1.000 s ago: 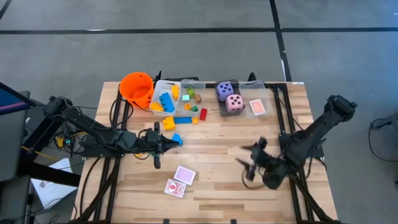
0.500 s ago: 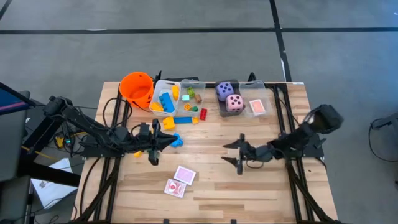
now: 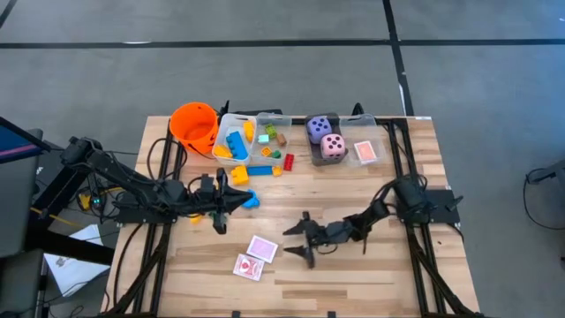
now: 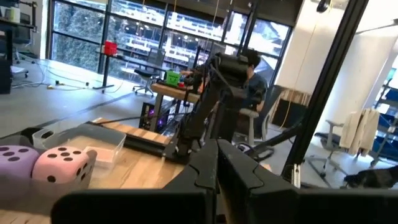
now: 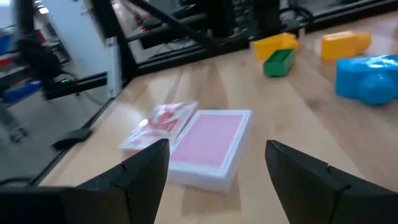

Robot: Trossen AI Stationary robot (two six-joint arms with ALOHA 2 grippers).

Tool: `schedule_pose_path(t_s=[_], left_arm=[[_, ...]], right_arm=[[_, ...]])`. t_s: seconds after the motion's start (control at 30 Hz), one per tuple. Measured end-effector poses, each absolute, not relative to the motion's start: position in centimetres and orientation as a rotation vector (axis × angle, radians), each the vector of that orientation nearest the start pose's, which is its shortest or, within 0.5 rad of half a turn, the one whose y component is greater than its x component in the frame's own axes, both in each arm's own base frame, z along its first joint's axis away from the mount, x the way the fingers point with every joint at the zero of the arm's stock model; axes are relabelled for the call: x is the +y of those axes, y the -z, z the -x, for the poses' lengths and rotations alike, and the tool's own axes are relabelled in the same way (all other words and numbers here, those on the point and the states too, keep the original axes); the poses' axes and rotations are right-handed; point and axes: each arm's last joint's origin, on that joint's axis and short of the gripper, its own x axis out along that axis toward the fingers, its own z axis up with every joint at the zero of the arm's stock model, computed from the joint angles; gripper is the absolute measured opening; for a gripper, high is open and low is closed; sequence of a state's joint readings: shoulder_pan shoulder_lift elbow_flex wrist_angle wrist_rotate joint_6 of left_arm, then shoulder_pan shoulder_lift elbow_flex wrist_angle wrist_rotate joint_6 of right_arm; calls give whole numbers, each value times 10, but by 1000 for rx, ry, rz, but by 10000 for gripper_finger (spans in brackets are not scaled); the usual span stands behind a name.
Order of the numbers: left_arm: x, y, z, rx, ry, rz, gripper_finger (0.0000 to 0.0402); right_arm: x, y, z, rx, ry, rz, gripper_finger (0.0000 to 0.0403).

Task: Pick & Place Toys
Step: Put the pink deck of cards into the right transparent bin

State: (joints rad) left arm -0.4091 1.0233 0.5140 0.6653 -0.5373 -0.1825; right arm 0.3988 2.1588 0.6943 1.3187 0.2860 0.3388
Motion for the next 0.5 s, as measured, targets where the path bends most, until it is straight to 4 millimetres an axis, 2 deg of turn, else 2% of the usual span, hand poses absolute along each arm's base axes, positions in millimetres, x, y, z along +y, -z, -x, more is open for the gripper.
schedule_pose_path(t_s=[0.17, 0.27, 0.5], left_arm=[[-73, -275, -205, -138, -117, 246, 0], [-73, -275, -205, -138, -118, 244, 0], [-73, -271, -206, -104, -121, 228, 0]], right_arm=[[147, -60, -338, 161, -26, -222, 260], [151, -54, -341, 218, -20, -183, 260], [151, -61, -347, 229, -20, -188, 260]])
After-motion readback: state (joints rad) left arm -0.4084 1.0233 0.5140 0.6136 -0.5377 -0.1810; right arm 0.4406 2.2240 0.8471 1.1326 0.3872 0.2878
